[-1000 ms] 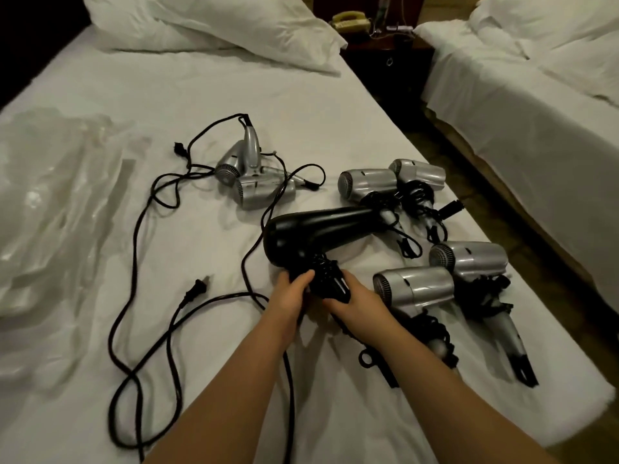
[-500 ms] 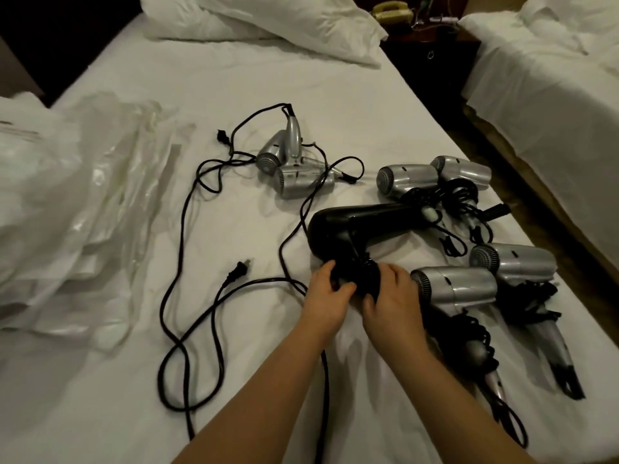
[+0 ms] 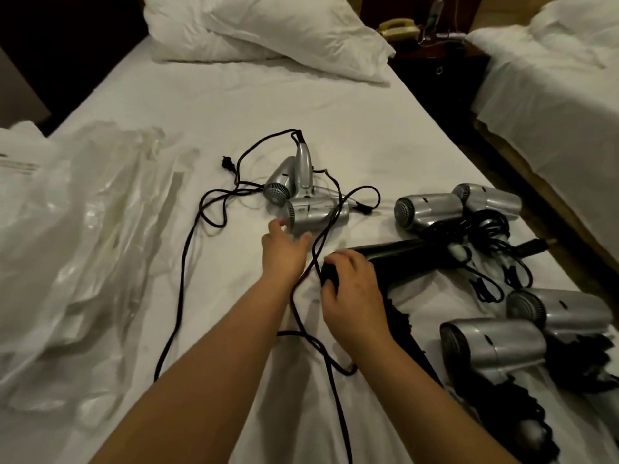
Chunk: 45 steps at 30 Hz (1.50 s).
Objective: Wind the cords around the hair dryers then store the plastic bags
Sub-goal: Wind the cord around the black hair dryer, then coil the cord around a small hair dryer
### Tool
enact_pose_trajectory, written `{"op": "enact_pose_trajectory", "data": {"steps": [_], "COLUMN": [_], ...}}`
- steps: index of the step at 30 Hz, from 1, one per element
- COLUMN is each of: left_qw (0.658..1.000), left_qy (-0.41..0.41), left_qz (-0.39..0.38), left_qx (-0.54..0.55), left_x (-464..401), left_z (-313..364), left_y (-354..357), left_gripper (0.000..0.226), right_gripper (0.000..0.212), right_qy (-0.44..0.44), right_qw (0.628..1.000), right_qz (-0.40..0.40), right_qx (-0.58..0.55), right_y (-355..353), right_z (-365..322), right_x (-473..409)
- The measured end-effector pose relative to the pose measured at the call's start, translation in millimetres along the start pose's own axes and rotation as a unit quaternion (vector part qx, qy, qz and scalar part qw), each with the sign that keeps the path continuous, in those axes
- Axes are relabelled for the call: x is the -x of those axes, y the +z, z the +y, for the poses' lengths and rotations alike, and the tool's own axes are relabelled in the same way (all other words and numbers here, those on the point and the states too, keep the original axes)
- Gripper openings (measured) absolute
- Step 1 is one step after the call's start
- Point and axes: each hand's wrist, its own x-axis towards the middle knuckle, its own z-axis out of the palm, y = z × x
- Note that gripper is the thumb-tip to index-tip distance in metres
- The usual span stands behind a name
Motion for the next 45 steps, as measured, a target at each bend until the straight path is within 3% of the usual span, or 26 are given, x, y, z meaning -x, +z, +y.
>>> {"op": "enact_pose_trajectory", "data": {"steps": [5,12,14,17,19,22,25,27,30,34,36,38,41,45], "left_qw": [0.975,0.968,0.976,0.990,0.988,0.976,0.977,0.981,0.979,0.963,0.964,0.971,0.987,0.993], "left_qy": [-0.157,-0.177,-0.152,-0.065,0.001,0.060,0.111,0.152,0.200,0.267,0.256,0.214,0.125,0.033], "left_qz": [-0.007,0.028,0.029,0.084,0.137,0.189,0.171,0.114,0.022,0.006,-0.054,-0.106,-0.077,-0.063], "left_qx": [0.158,0.174,0.151,0.097,0.068,0.094,0.055,0.021,-0.035,0.024,0.037,-0.013,-0.061,-0.092], "left_x": [-56.4,-105.3,-90.9,-52.3,-32.9,7.6,56.0,90.9,136.7,181.5,192.1,191.0,184.0,182.8], "left_z": [9.1,-17.5,-10.7,8.3,7.4,14.9,19.4,18.9,22.7,36.5,35.3,1.4,-58.5,-92.6], "left_y": [30.1,48.7,35.8,2.4,-23.9,-76.8,-123.9,-154.0,-197.7,-238.6,-229.9,-202.3,-164.0,-143.8], "left_gripper": [0.088,0.132,0.124,0.083,0.067,0.066,0.071,0.069,0.068,0.053,0.050,0.044,0.042,0.037], "right_gripper": [0.030,0.032,0.032,0.031,0.031,0.033,0.045,0.062,0.086,0.091,0.080,0.063,0.052,0.050], "right_qy": [0.017,0.035,0.051,0.076,0.081,0.077,-0.004,-0.085,-0.169,-0.133,-0.102,-0.031,0.048,0.083], "right_qw": [0.997,0.990,0.985,0.974,0.969,0.967,0.984,0.991,0.971,0.945,0.944,0.948,0.942,0.924], "right_qz": [-0.016,-0.046,-0.040,-0.027,-0.013,-0.004,0.010,-0.031,-0.167,-0.276,-0.296,-0.316,-0.327,-0.361], "right_qx": [-0.071,-0.132,-0.158,-0.210,-0.234,-0.242,-0.179,-0.100,0.040,0.117,0.105,0.023,-0.051,-0.096], "right_y": [-3.0,-0.9,-1.2,-4.4,-5.1,-9.7,-17.9,-26.1,-30.0,-15.6,-2.7,8.6,28.3,42.9], "right_z": [-3.0,6.3,5.7,-0.3,-4.4,-20.5,-38.4,-52.7,-63.6,-84.5,-92.1,-97.0,-94.7,-87.9], "right_x": [-25.9,-28.2,-30.6,-31.2,-29.7,-21.0,-9.6,-0.3,17.2,46.9,60.2,80.6,114.4,144.8]}}
